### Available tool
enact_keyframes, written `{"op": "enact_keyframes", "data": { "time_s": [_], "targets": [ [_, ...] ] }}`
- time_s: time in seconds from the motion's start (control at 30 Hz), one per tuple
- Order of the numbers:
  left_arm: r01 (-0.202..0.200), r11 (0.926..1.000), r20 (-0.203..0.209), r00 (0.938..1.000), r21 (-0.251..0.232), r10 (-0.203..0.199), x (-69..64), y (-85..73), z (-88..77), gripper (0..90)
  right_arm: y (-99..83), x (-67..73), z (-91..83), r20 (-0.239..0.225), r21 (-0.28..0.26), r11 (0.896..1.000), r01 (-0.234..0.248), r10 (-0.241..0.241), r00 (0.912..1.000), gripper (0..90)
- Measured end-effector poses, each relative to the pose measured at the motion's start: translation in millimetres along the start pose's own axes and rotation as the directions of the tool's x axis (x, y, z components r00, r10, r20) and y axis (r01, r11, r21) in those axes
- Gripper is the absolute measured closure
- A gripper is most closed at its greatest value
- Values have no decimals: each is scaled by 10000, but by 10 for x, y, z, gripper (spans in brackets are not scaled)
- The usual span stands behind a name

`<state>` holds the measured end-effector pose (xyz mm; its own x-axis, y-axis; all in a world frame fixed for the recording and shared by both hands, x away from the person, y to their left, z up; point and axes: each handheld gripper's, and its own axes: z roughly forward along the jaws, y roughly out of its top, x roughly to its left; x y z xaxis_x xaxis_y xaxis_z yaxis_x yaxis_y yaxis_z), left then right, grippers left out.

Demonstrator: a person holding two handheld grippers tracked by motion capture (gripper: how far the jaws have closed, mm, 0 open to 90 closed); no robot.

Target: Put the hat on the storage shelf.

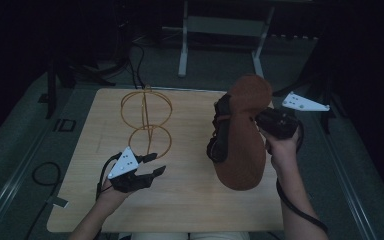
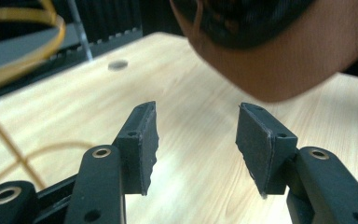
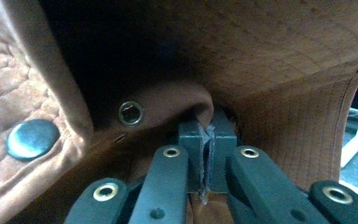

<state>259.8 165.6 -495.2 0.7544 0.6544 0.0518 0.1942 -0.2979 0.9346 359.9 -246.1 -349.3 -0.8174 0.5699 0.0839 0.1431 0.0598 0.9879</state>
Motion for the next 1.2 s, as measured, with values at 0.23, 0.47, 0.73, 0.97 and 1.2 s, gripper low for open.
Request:
{"op": "enact_keyframes", "data": {
  "time_s": [0.23, 0.47, 0.73, 0.97, 1.2],
  "targets": [
    [846, 9948, -888, 9929, 569, -793, 122, -402, -146, 489, 88, -93, 221, 120, 94, 9998, -151, 150, 9998, 876],
    [1823, 9730, -2075, 9665, 1415, -1509, 197, -701, -267, 465, 183, -167, 473, 207, 87, 9997, -248, 246, 9995, 875],
    [2773, 9530, -3596, 9073, 1225, -2177, 319, -898, -503, 221, 263, -188, 774, 251, 171, 9994, -312, 308, 9992, 875],
    [3357, 9401, -5090, 8203, 596, -2607, 375, -998, -636, 28, 410, -178, 1130, 318, 403, 9987, -298, 285, 9991, 875],
    [3708, 9275, -5199, 8020, 475, -2940, 424, -1035, -667, 28, 596, -58, 1523, 239, 524, 9985, -183, 170, 9996, 874]
  ]
}}
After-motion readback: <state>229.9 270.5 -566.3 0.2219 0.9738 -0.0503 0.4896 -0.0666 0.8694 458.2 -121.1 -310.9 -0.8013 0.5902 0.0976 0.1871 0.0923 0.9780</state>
